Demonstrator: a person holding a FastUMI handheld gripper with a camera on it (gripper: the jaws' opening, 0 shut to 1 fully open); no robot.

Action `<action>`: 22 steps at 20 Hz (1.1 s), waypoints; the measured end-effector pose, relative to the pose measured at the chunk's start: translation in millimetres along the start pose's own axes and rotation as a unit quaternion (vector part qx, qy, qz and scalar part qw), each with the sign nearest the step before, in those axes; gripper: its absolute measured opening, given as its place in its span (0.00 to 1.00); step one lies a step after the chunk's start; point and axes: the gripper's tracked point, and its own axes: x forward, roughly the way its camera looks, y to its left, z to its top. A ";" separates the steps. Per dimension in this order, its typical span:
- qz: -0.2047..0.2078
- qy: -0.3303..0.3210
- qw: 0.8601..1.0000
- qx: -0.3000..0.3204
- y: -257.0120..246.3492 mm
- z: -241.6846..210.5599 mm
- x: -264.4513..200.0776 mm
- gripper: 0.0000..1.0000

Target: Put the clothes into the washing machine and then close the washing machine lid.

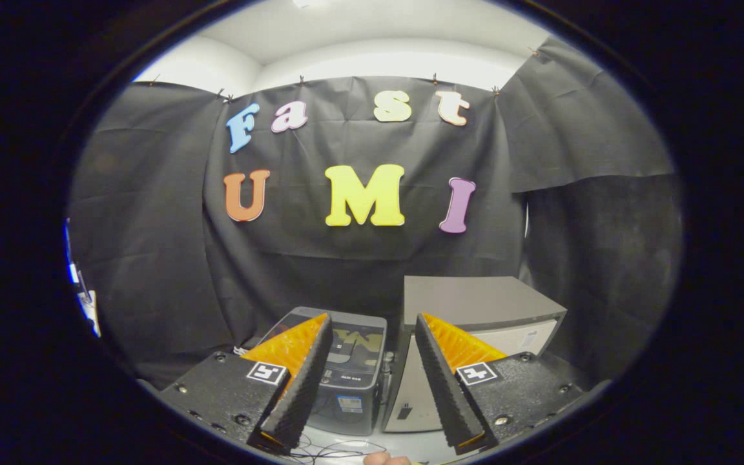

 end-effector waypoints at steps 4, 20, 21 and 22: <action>-0.015 0.003 1.000 0.005 -16.9 -5.6 -9.0 0.82; -0.068 0.004 0.997 0.031 -63.9 -21.5 -78.3 0.82; -0.070 0.003 0.997 0.032 -65.5 -21.4 -80.5 0.82; -0.072 0.004 0.997 0.031 -67.3 -22.3 -83.1 0.82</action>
